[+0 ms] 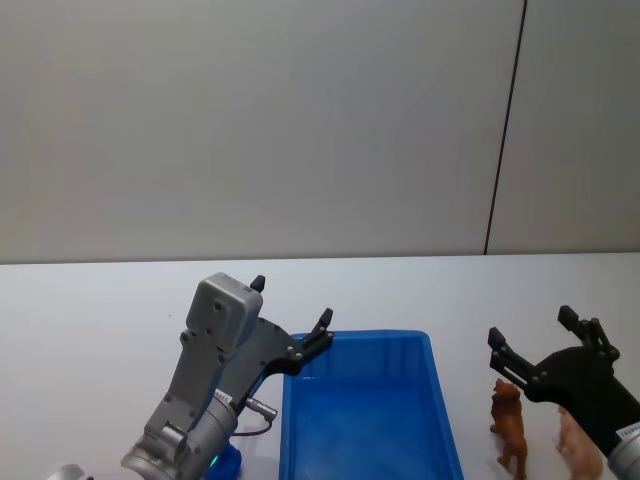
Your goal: Pick up the two dolls from the table and place them into the box.
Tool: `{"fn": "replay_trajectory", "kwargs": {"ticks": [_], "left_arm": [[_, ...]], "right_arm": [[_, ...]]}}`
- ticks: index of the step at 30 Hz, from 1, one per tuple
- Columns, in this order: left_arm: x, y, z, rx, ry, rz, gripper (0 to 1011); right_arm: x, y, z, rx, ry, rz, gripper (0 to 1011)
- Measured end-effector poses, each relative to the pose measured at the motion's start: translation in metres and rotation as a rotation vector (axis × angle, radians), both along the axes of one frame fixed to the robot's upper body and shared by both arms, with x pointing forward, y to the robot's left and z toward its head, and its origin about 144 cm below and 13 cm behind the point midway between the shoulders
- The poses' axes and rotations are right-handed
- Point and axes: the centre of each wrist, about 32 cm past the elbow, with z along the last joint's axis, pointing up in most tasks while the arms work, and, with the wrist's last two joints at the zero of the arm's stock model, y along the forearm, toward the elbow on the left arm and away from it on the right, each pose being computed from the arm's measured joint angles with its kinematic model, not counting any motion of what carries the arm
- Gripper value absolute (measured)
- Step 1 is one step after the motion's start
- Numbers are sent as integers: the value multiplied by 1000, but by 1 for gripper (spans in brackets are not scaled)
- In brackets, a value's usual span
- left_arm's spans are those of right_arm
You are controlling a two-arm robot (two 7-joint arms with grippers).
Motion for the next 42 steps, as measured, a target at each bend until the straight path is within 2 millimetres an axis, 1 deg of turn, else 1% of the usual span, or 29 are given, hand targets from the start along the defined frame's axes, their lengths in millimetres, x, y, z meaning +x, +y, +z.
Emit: {"fn": "replay_trajectory", "kwargs": {"ticks": [42], "left_arm": [[0,0,0,0,0,0,1001]], "right_arm": [[0,0,0,0,0,0,1001]]}}
